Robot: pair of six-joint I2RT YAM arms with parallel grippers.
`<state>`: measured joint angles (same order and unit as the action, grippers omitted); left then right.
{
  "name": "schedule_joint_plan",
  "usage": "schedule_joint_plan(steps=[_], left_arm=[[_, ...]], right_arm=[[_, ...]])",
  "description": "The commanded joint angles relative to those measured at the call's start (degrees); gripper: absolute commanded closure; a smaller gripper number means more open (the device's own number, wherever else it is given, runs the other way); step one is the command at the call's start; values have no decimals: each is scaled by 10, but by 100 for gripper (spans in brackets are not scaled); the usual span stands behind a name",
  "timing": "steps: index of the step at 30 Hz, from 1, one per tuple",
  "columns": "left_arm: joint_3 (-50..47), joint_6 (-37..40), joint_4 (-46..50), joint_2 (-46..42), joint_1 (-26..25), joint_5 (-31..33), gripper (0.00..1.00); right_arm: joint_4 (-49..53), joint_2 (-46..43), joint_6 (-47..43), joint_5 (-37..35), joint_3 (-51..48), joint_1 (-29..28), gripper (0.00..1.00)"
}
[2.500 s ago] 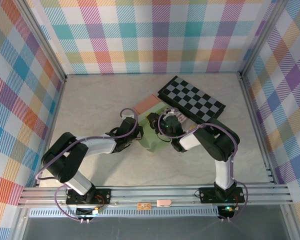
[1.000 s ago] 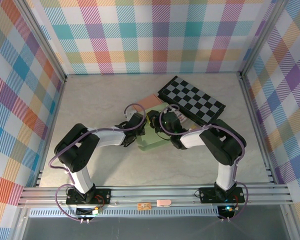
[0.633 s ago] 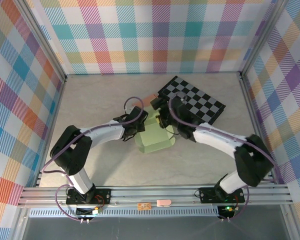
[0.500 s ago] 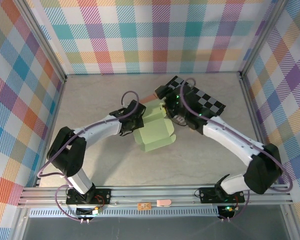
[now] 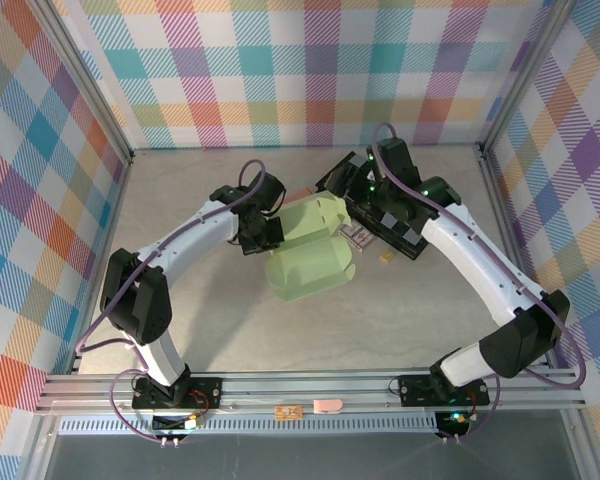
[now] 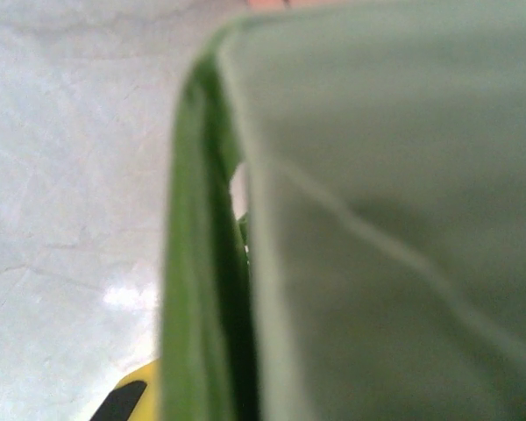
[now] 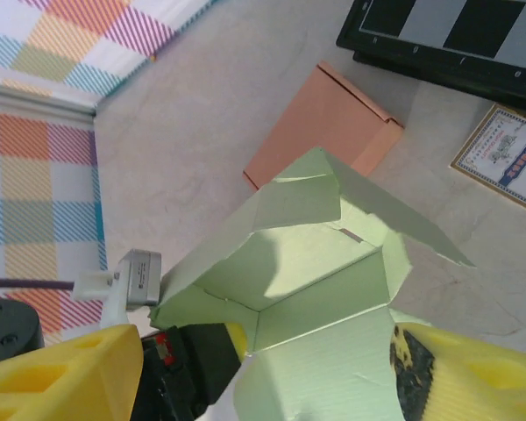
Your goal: Fold the paper box
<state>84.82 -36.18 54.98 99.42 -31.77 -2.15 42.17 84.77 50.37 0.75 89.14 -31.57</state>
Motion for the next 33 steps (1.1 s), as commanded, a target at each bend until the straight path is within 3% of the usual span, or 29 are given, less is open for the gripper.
schedule_joint_plan(steps=[1, 8, 24, 33], left_arm=[[32, 20, 72, 14, 3, -19, 100], [63, 36, 113, 33, 2, -35, 100], [82, 53, 126, 40, 1, -30, 100], [87, 55, 124, 40, 1, -26, 100]], right_arm=[[46, 21, -33, 34, 21, -2, 28], [55, 89, -45, 81, 83, -1, 45], [88, 208, -103, 63, 169, -1, 44], [98, 220, -98, 79, 160, -5, 43]])
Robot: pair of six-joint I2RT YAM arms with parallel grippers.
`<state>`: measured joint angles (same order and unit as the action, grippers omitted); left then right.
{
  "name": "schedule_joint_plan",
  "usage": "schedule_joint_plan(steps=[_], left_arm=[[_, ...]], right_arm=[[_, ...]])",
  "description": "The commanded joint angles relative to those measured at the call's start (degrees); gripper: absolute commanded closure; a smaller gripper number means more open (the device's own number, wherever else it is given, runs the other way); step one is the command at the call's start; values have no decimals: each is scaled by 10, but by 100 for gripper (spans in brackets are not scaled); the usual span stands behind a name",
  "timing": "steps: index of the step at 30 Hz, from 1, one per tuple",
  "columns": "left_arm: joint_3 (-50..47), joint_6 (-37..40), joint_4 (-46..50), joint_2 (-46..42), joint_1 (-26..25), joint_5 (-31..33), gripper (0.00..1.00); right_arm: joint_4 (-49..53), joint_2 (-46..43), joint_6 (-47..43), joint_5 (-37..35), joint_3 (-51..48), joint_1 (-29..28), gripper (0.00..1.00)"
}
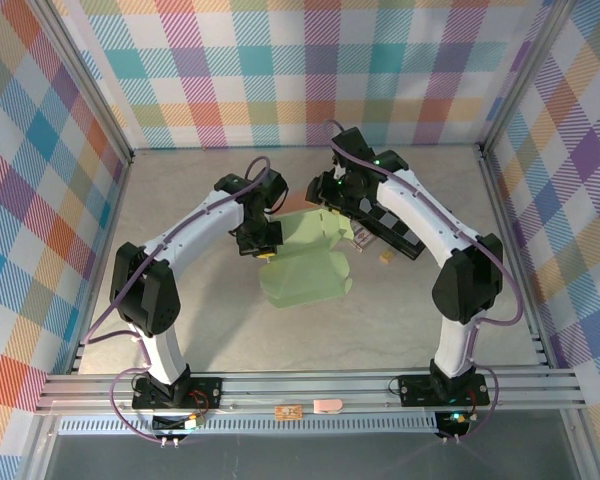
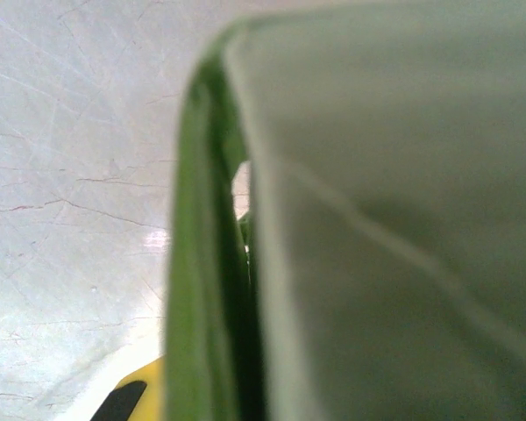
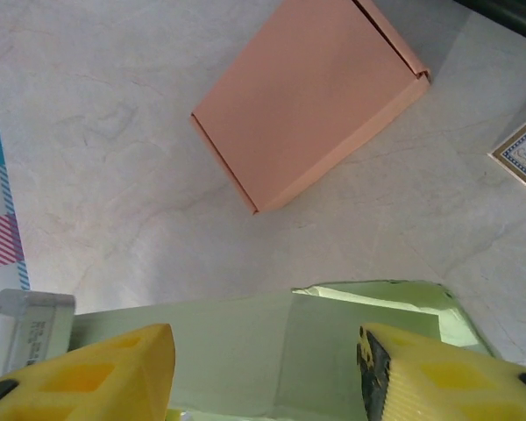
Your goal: Fold the paper box
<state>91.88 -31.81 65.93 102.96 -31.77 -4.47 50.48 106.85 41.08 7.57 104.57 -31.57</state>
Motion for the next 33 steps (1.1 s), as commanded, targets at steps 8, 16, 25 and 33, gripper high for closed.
schedule_joint_plan(steps=[8, 16, 25, 33], left_arm=[[19, 9, 7, 3, 0, -3, 100], [11, 4, -4, -7, -4, -2, 100], [6, -1, -6, -16, -6, 6, 100], [5, -1, -6, -24, -6, 13, 100]], right_arm=[[-16, -7, 47, 53, -19, -9, 54], [-81, -26, 122, 84, -46, -9, 65], [-85, -55, 140, 59, -73, -9, 76], [-78, -151, 82, 1, -136, -9, 41]])
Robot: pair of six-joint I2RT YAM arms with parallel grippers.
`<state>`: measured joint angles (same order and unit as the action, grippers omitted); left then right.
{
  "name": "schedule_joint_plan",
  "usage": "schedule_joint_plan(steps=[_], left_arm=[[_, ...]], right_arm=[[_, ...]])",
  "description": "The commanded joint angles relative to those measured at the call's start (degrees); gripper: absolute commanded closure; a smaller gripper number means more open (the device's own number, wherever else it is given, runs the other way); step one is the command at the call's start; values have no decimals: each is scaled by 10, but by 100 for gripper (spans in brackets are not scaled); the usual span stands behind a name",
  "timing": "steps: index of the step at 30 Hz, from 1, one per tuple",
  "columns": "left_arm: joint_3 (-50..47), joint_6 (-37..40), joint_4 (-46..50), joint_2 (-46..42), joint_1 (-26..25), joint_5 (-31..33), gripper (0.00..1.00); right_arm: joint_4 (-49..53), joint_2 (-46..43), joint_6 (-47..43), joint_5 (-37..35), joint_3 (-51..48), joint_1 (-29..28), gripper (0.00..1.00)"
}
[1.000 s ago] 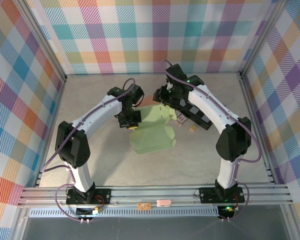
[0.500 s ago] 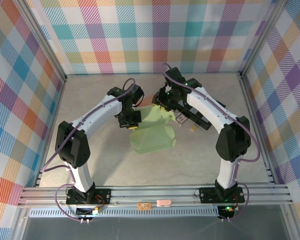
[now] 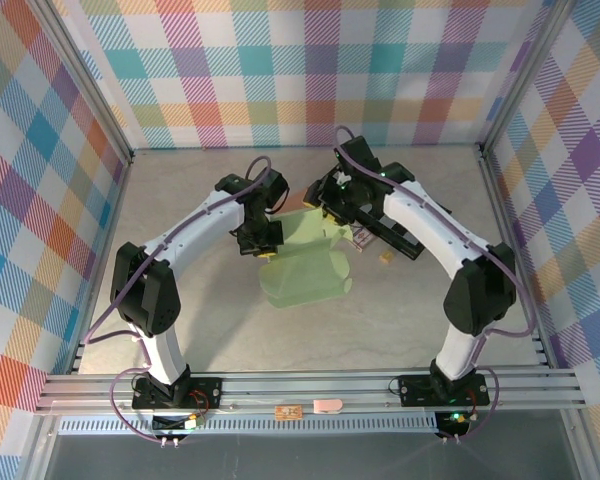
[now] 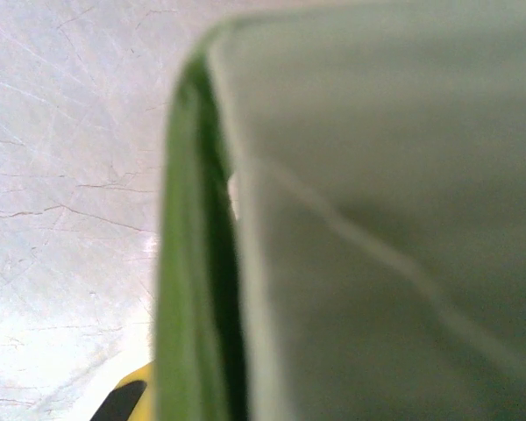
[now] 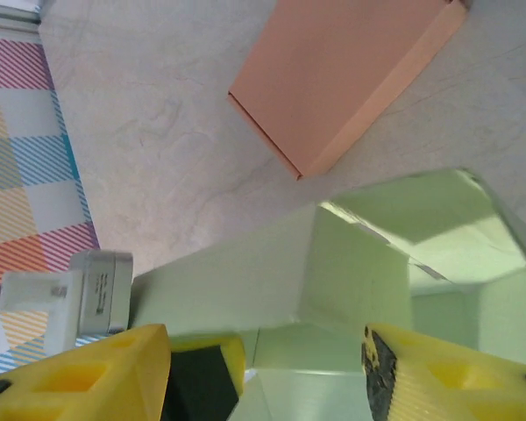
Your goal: Fold the paper box
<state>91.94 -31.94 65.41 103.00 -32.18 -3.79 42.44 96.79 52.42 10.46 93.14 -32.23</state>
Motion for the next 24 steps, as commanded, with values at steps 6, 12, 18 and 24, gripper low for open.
schedule_joint_plan(steps=[6, 12, 18, 24], left_arm=[[5, 1, -2, -24, -2, 8, 100], [7, 2, 1, -26, -3, 9, 100], [5, 2, 2, -29, -3, 10, 100], [2, 2, 1, -32, -4, 9, 100]], right_arm=[[3, -117, -43, -35, -128, -7, 46], [-17, -96, -43, -33, -157, -12, 47], [-32, -58, -56, -51, -151, -11, 49], [-28, -40, -85, -77, -138, -10, 50]])
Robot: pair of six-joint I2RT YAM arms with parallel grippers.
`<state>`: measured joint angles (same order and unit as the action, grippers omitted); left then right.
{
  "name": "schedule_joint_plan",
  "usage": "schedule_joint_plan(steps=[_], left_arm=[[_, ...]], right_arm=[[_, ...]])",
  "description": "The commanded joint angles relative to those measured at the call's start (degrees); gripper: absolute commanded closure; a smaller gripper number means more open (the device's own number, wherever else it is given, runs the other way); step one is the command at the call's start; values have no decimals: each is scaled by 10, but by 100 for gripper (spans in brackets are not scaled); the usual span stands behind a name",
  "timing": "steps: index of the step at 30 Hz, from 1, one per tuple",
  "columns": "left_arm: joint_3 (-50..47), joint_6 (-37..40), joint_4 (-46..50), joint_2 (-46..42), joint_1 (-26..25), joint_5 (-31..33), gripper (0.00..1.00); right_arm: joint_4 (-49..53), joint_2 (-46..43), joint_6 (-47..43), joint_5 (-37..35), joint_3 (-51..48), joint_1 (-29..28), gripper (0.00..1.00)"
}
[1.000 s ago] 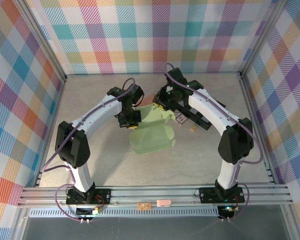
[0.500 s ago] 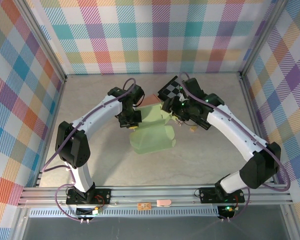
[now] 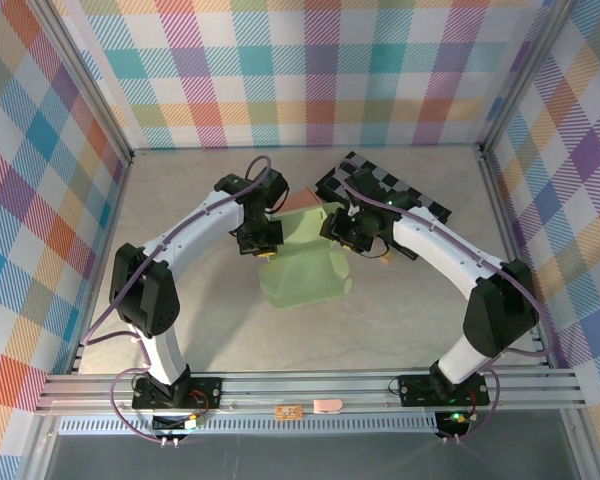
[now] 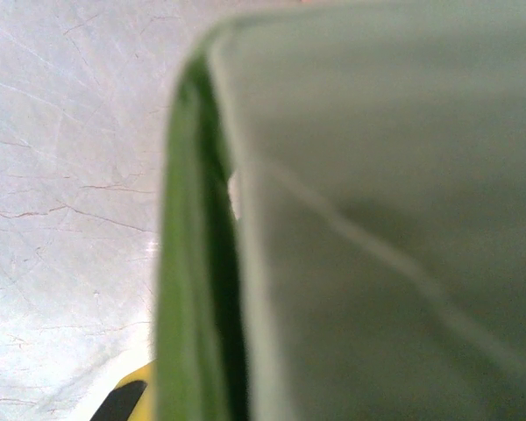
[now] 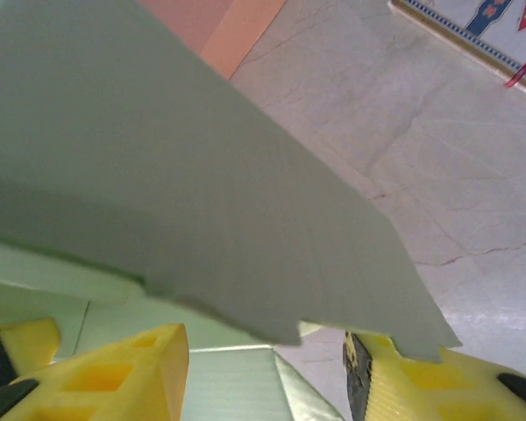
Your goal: Fold the paper box
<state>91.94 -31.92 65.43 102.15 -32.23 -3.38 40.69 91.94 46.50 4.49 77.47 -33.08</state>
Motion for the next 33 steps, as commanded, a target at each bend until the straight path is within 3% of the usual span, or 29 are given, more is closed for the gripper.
schedule_joint_plan(steps=[1, 8, 20, 24, 29, 33], left_arm=[[2, 2, 0, -23, -3, 4, 100], [4, 2, -1, -21, -4, 0, 100], [4, 1, -6, -22, -4, 1, 100], [8, 7, -6, -19, 0, -1, 100], [27, 36, -19, -10, 22, -27, 100], [30, 79, -65, 11, 50, -108, 100]], right_arm=[[-19, 10, -29, -11, 17, -2, 52], [-90, 15, -40, 65, 12, -4, 56], [-97, 39, -45, 130, 26, -15, 60], [-57, 18, -90, 130, 68, -9, 59], [-25, -15, -157, 240, 116, 55, 55], [-44, -37, -155, 359, 125, 152, 54]])
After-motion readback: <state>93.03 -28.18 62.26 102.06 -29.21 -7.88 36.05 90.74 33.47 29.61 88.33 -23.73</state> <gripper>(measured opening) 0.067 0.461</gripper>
